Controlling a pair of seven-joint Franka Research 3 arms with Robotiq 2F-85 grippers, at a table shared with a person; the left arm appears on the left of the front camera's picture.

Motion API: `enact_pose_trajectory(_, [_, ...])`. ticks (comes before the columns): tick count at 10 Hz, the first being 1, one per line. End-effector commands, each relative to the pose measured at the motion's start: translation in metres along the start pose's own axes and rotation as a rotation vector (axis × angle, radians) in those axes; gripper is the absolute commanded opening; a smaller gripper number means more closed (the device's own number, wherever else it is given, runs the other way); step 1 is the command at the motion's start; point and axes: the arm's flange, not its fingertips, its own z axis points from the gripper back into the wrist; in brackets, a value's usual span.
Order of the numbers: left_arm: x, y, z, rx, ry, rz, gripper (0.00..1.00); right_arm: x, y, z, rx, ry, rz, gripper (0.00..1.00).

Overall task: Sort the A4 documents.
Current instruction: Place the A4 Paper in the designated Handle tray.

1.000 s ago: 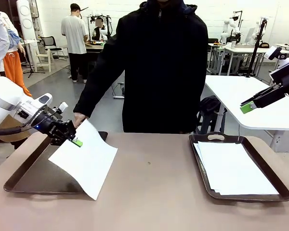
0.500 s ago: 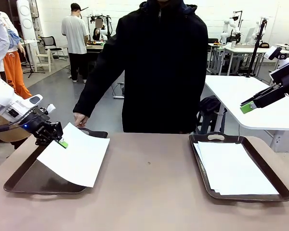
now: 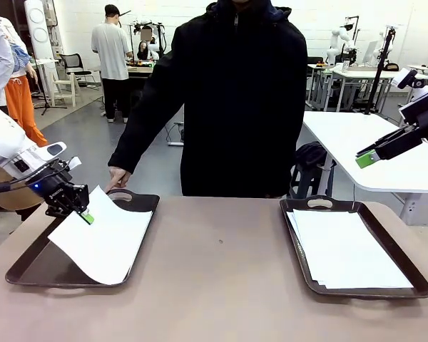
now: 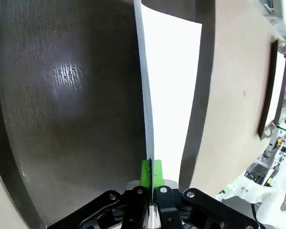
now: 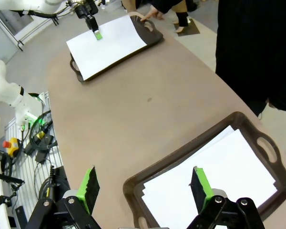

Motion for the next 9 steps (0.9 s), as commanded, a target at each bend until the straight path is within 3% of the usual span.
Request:
enact_pose_trajectory(1, [0.0082,-0.0028,0.0015,0.062,-0.026,0.024,0.01,0.001,0.0006,-0.0006,0.006,-0.009,-0.001,1.0])
enact_pose_trajectory(4, [0.0095,-0.0019,-0.0009,0.1,-0.051,0.049,0.01,0.001,0.0006,-0.0006,0.006,-0.009,-0.001,1.0])
enact_pose_trajectory(7, [0.0085,-0.0009,0.002,0.128,-0.045,0.029,0.33,0.001,0.0006,-0.0006,0.006,-0.009,-0.001,1.0])
enact_pose_trajectory(8, [0.0079,-0.0012,0.0027,0.14,-0.044,0.025,0.39,0.001,0.0006,-0.0006,0.006,-0.009,-0.001,1.0])
enact_pose_trajectory(9, [0.0074,0.0002,0.0046,0.157,-0.041,0.024,0.52,0.001,0.0006,-0.0006,0.006,-0.009,-0.001,1.0])
